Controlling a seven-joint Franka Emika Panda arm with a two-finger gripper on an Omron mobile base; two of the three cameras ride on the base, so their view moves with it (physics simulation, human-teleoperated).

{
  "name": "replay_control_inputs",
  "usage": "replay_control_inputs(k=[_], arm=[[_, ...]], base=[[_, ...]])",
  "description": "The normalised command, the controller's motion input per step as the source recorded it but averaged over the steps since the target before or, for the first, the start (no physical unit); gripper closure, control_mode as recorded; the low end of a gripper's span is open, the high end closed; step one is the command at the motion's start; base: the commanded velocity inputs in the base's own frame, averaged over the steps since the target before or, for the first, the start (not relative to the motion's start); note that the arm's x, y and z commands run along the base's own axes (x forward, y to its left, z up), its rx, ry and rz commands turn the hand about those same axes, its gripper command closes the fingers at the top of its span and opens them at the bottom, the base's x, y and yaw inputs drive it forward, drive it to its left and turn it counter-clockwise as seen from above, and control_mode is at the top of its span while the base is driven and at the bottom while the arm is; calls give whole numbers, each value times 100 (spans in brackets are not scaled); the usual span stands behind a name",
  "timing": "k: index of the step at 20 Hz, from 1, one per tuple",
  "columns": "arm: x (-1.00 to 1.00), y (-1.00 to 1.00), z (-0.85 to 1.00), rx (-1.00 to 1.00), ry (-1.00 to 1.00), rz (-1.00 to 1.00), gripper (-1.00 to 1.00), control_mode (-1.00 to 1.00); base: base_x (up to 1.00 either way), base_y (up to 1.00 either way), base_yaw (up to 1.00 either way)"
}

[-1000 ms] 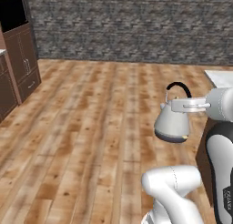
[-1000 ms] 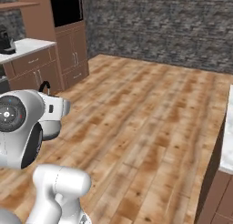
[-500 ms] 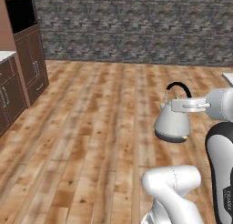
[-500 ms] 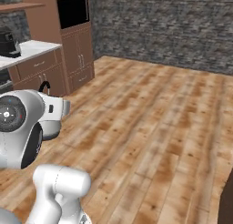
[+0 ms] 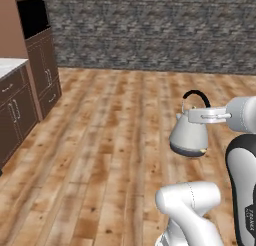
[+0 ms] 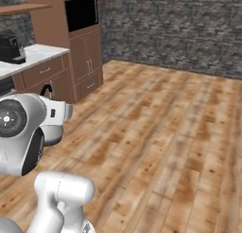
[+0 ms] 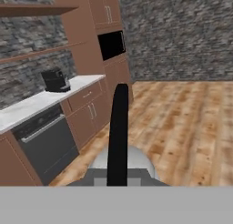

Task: Open the cabinet, pick the kettle from the cabinet, and place it in the sink.

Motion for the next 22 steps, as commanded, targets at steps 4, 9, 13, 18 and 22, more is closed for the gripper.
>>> replay_control_inputs(k=[4, 9, 13, 18, 22], arm=[[0, 0, 0, 0, 0, 0, 100, 100], [0, 0, 0, 0, 0, 0, 100, 100], [0, 0, 0, 0, 0, 0, 100, 100], [0, 0, 0, 0, 0, 0, 100, 100], [0, 0, 0, 0, 0, 0, 100, 100]], base=[[58, 41, 0], [59, 39, 0], [59, 38, 0], [59, 36, 0], [59, 35, 0]])
